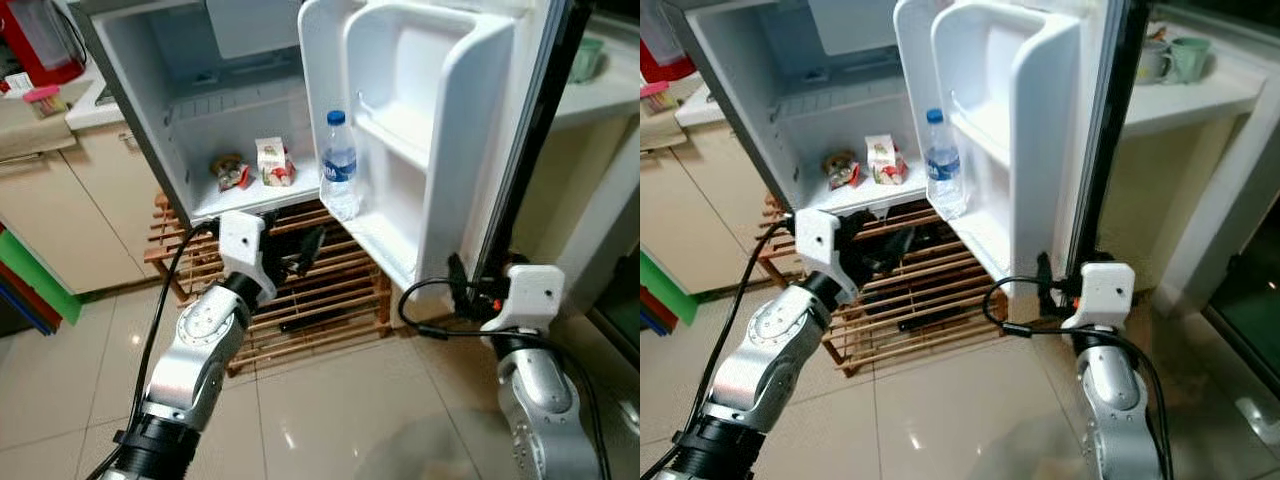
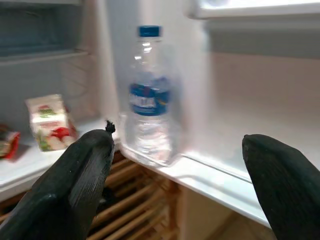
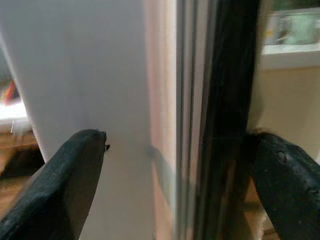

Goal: Restocking fridge

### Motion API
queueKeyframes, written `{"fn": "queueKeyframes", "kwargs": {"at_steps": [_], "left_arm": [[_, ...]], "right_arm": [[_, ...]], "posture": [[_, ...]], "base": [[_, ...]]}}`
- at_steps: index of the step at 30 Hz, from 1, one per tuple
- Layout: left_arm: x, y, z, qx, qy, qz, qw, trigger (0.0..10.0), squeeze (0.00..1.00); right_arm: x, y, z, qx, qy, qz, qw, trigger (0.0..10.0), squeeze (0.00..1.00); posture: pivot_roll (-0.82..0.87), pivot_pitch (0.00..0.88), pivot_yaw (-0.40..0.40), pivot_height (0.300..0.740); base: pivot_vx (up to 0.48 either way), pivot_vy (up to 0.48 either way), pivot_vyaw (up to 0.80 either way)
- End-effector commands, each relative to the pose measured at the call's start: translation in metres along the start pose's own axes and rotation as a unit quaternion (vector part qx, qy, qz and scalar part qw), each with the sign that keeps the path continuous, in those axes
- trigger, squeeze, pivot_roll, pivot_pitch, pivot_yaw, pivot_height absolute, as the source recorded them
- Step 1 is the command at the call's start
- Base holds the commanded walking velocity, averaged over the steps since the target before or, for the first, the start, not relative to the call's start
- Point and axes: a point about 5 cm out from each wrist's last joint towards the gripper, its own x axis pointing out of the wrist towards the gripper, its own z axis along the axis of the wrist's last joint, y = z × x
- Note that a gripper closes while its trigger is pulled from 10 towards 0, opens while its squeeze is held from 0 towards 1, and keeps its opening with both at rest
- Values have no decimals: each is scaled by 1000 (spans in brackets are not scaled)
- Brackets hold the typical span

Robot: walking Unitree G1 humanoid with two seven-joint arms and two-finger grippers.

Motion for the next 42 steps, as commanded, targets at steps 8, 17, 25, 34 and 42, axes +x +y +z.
{"fn": "queueKeyframes", "kwargs": {"at_steps": [8, 17, 25, 34, 42], "left_arm": [[-6, 39, -30, 49, 101, 62, 992, 10000, 0], [-18, 50, -77, 83, 270, 61, 957, 10000, 0], [-43, 47, -114, 147, 382, 0, 912, 10000, 0], [-63, 49, -138, 327, 457, -118, 819, 10000, 0], [-78, 54, -159, 458, 489, -170, 722, 10000, 0]], "right_arm": [[-28, -11, -62, -6, 184, 7, 983, 10000, 0], [-8, -91, -53, -96, 195, -222, 950, 10000, 0], [45, -84, 2, -112, 69, -196, 972, 10000, 0], [81, -25, 44, -88, -46, -84, 991, 10000, 0], [96, 11, 63, -23, -82, -32, 996, 10000, 0]], "posture": [[-104, 0, 106, 732], [-117, 0, 116, 732], [-99, 0, 101, 732], [-75, 0, 93, 732], [-72, 0, 85, 732]], "base": [[0, 0, 0], [0, 0, 0], [0, 0, 0], [0, 0, 0], [0, 0, 0]]}}
